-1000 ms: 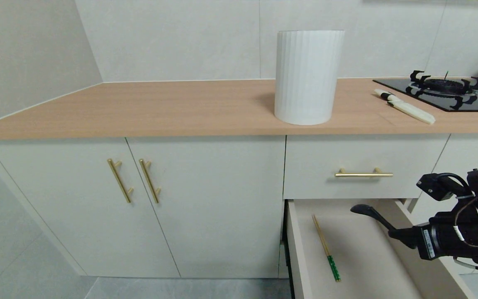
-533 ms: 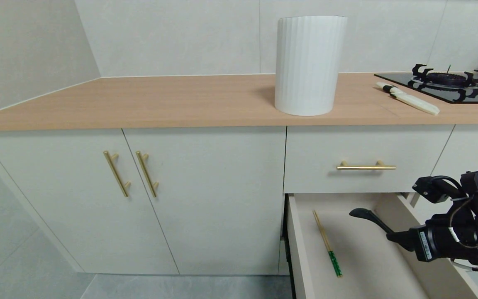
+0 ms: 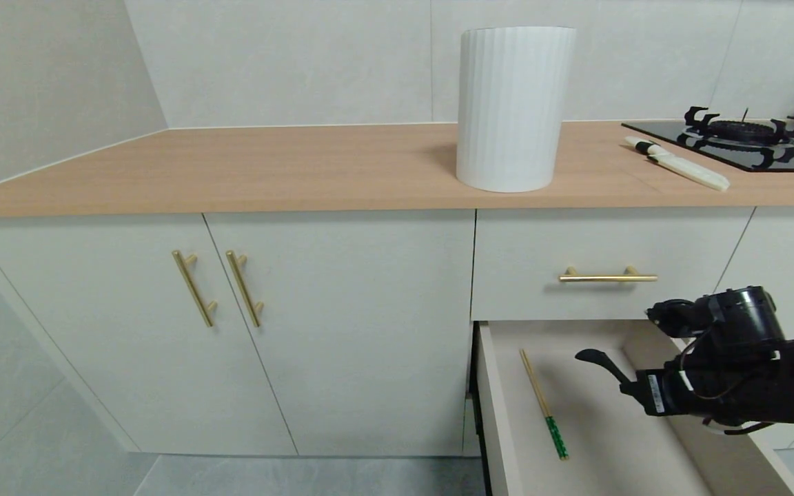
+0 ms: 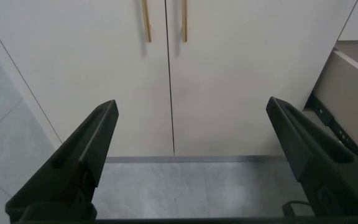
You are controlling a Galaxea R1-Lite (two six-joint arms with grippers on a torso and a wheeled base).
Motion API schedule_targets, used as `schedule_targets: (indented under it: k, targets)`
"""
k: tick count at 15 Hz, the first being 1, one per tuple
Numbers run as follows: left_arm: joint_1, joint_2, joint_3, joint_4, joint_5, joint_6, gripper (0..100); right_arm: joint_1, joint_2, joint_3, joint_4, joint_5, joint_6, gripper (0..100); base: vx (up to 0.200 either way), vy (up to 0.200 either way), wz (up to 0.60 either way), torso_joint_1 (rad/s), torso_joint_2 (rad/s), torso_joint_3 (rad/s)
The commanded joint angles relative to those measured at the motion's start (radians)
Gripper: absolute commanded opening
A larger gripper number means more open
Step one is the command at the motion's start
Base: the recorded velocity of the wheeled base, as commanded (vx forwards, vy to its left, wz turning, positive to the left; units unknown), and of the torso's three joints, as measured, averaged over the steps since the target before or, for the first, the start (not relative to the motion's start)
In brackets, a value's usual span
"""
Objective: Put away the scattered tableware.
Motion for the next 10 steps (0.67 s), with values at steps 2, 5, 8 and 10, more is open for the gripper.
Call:
schedule_targets:
  k: [2, 5, 8, 10]
  targets:
    - [-0.001, 0.002, 0.0, 0.0, 0.0, 0.0, 100, 0.037, 0.272, -0.017, -0.155, -0.11, 0.045, 0, 0.0, 0.0, 0.0, 0.0, 0.0, 0.0]
    - [0.001, 0.002, 0.001, 0.0, 0.0, 0.0, 100, 0.072, 0.381, -0.015, -0.284, -0.21, 0.103, 0, 0.0, 0.0, 0.0, 0.0, 0.0, 0.0]
    - [0.001, 0.002, 0.0, 0.0, 0.0, 0.0, 100, 0.077, 0.425, -0.009, -0.331, -0.231, 0.106, 0, 0.0, 0.0, 0.0, 0.0, 0.0, 0.0]
    - [-0.001, 0.002, 0.0, 0.0, -0.001, 0.0, 100, 0.075, 0.448, -0.014, -0.331, -0.233, 0.105, 0, 0.0, 0.0, 0.0, 0.0, 0.0, 0.0]
